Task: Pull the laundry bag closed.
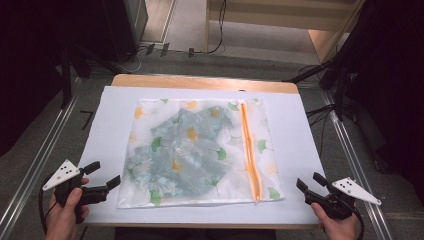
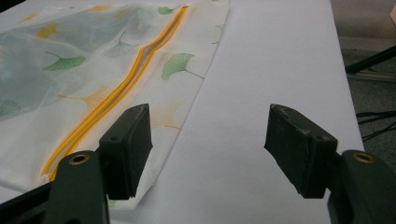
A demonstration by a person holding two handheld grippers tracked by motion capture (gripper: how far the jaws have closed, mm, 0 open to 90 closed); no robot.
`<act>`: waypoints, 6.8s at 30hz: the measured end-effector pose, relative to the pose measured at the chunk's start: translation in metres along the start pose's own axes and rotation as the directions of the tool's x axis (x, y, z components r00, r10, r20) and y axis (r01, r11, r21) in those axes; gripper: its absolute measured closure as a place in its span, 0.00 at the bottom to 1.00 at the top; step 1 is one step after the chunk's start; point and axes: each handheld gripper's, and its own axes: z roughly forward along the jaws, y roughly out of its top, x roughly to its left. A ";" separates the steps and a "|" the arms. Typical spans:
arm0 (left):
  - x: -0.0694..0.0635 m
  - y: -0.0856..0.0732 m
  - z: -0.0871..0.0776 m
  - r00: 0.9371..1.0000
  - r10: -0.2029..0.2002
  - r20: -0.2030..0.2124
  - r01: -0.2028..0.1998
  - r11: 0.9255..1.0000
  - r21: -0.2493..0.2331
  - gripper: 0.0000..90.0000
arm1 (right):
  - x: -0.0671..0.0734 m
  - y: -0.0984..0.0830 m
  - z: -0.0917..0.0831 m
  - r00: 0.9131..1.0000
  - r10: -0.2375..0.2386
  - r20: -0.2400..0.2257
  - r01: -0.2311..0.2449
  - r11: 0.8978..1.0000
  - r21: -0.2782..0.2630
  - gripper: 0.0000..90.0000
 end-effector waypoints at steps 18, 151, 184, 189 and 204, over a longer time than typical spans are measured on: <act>-0.037 0.004 0.024 0.997 0.009 0.075 -0.011 0.999 0.030 0.88 | 0.016 -0.001 0.010 0.990 0.015 -0.139 -0.009 0.999 0.040 0.87; -0.271 -0.004 0.224 0.930 0.122 0.346 -0.235 0.921 0.309 1.00 | 0.072 -0.022 0.038 0.932 -0.074 -0.356 0.162 0.961 0.225 1.00; -0.274 -0.005 0.224 0.903 0.152 0.403 -0.288 0.909 0.302 1.00 | 0.076 -0.022 0.040 0.932 -0.096 -0.349 0.171 0.967 0.189 0.97; -0.274 -0.005 0.224 0.903 0.151 0.402 -0.288 0.908 0.305 1.00 | 0.081 -0.022 0.037 0.924 -0.122 -0.362 0.199 0.962 0.186 1.00; -0.270 -0.004 0.223 0.921 0.108 0.374 -0.235 0.920 0.313 1.00 | 0.088 -0.027 0.042 0.899 -0.193 -0.394 0.271 0.950 0.152 0.71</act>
